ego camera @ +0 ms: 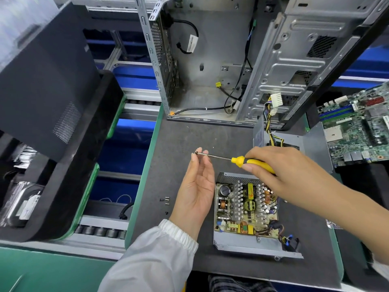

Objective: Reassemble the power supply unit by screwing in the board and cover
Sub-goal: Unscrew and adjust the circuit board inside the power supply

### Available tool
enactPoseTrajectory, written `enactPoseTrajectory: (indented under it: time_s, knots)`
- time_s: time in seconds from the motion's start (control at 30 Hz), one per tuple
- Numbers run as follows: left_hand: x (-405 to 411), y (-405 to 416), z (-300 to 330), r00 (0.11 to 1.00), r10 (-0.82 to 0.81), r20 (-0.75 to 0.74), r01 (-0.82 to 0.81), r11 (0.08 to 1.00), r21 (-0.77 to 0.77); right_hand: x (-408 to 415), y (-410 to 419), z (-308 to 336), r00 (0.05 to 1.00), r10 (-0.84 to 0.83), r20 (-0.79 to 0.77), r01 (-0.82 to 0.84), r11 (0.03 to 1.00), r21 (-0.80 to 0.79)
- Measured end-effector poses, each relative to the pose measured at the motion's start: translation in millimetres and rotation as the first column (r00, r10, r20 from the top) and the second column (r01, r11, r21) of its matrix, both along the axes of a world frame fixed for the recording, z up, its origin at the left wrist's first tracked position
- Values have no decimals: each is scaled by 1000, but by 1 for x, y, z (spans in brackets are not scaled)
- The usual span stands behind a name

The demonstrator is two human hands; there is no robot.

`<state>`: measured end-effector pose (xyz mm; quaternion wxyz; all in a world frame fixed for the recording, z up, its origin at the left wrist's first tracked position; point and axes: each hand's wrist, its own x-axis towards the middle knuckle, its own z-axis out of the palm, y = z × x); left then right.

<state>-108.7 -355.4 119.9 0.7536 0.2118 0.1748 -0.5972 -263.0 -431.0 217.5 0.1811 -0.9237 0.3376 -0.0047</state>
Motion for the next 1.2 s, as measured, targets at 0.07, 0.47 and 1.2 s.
enactPoseTrajectory:
  time_s: [0.07, 0.47, 1.2]
  knots:
    - [3, 4, -7, 997, -52, 65, 52, 999, -6, -1, -2, 6, 1000, -1, -11, 1, 1000, -11]
    - [14, 24, -61, -96, -556, 825, 106, 819, 564, 24, -17, 27, 865, 259, -429, -385, 892, -239]
    - [-22, 40, -60, -487, -630, 605, -81, 722, 687, 21, -19, 16, 880, 266, -394, -383, 888, -255]
